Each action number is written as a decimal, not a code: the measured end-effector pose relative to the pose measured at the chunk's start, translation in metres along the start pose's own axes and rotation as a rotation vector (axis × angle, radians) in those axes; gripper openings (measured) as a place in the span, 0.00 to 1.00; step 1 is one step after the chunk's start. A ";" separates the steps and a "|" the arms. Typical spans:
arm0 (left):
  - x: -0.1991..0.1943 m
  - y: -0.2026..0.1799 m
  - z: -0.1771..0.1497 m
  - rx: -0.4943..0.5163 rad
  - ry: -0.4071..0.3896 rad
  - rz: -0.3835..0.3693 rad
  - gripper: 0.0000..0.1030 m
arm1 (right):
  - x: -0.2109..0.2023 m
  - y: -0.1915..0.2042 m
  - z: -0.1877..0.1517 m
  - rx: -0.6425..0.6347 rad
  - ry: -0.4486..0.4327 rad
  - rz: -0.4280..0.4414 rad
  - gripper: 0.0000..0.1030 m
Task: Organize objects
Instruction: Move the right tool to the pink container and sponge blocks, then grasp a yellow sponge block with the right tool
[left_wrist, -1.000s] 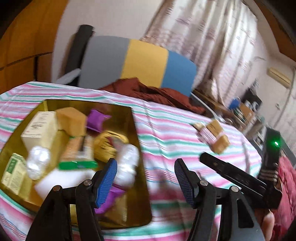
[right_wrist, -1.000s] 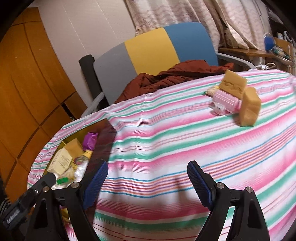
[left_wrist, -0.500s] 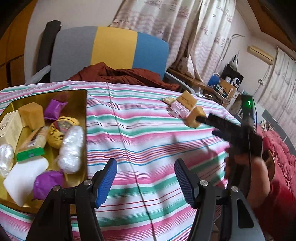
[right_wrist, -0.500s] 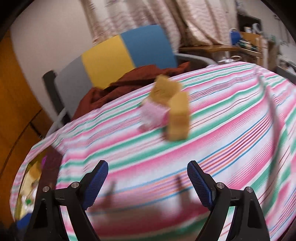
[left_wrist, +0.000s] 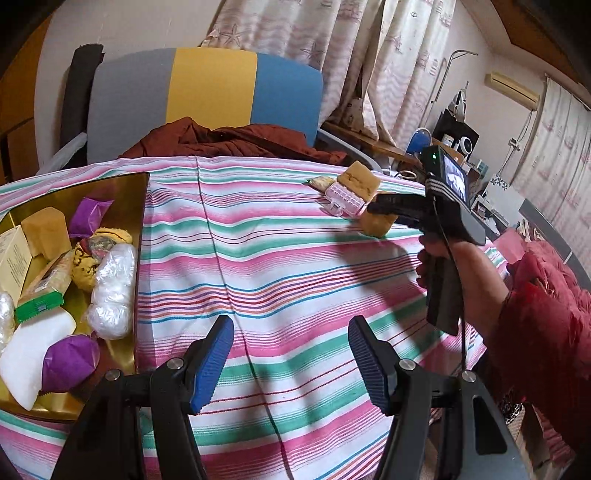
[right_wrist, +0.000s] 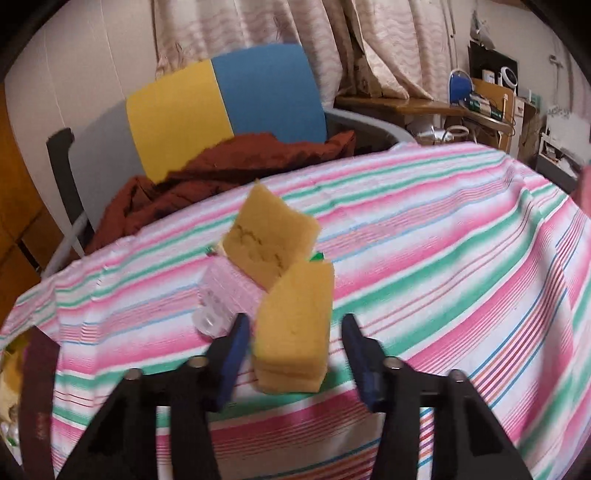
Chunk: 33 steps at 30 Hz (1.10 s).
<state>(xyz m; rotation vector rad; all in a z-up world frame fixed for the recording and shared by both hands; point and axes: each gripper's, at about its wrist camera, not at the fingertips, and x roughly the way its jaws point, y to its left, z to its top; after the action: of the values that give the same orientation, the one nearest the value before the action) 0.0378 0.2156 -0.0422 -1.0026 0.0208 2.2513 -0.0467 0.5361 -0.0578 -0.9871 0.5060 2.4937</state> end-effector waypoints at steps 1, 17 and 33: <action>0.001 0.001 0.000 -0.005 0.001 0.001 0.63 | 0.000 -0.002 -0.004 0.008 0.006 0.011 0.37; 0.005 0.000 -0.001 -0.025 0.000 -0.002 0.63 | -0.075 0.016 -0.035 -0.002 -0.217 0.344 0.86; 0.006 -0.003 -0.004 -0.012 0.020 0.001 0.63 | 0.049 0.021 0.027 0.096 0.077 0.073 0.65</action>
<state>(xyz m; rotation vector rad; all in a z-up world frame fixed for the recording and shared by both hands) 0.0394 0.2203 -0.0483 -1.0312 0.0163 2.2452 -0.1052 0.5423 -0.0698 -1.0470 0.6911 2.4767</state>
